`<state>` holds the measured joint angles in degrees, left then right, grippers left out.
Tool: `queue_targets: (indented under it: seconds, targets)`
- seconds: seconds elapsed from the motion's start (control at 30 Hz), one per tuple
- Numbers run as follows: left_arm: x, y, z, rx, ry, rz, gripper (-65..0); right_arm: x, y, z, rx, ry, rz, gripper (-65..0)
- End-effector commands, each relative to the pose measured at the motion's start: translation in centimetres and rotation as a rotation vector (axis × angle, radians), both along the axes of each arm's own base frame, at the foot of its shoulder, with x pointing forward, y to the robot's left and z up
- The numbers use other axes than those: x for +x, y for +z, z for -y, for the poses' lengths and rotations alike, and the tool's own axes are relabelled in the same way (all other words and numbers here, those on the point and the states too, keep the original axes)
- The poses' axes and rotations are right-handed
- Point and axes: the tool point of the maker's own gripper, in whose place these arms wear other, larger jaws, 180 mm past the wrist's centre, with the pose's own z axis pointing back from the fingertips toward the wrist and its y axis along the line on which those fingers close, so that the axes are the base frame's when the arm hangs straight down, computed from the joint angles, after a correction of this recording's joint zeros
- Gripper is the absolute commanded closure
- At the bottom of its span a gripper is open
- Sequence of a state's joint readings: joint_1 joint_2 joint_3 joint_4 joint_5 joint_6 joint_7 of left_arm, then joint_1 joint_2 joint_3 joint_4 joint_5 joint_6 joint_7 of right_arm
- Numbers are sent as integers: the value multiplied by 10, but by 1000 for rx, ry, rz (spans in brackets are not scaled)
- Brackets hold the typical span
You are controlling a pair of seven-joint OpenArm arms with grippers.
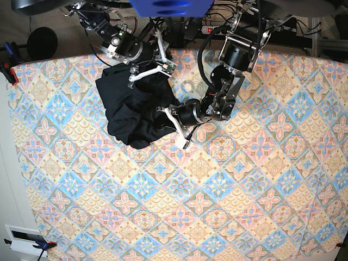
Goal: Layout the t-shirt on the table in an organized manner, then fold the t-shirt properly
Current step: 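Press the folded fabric down onto the bundle with the right gripper, then tuck the loose fabric edge into the bundle with the right gripper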
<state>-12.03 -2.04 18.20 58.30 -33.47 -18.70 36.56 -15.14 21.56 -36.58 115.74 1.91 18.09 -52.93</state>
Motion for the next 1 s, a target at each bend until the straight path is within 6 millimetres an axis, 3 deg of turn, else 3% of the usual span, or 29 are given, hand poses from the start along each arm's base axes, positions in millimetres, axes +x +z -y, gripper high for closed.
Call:
queue_targets:
  seconds: [0.0, 0.53, 0.8, 0.97]
  targets:
    - [-17, -37, -34, 200, 17, -105, 0, 4, 9, -4, 26, 7, 28, -270]
    - [-18, -37, -28, 193, 13, -105, 0, 25, 23, -4, 101, -57, 105, -271]
    - [-16, -36, -29, 192, 19, -96, 0, 50, 36, 25, 159, -180, 193, -271]
    - [-16, -36, -29, 192, 20, -95, 0, 71, 60, 63, 257, -305, 339, -271]
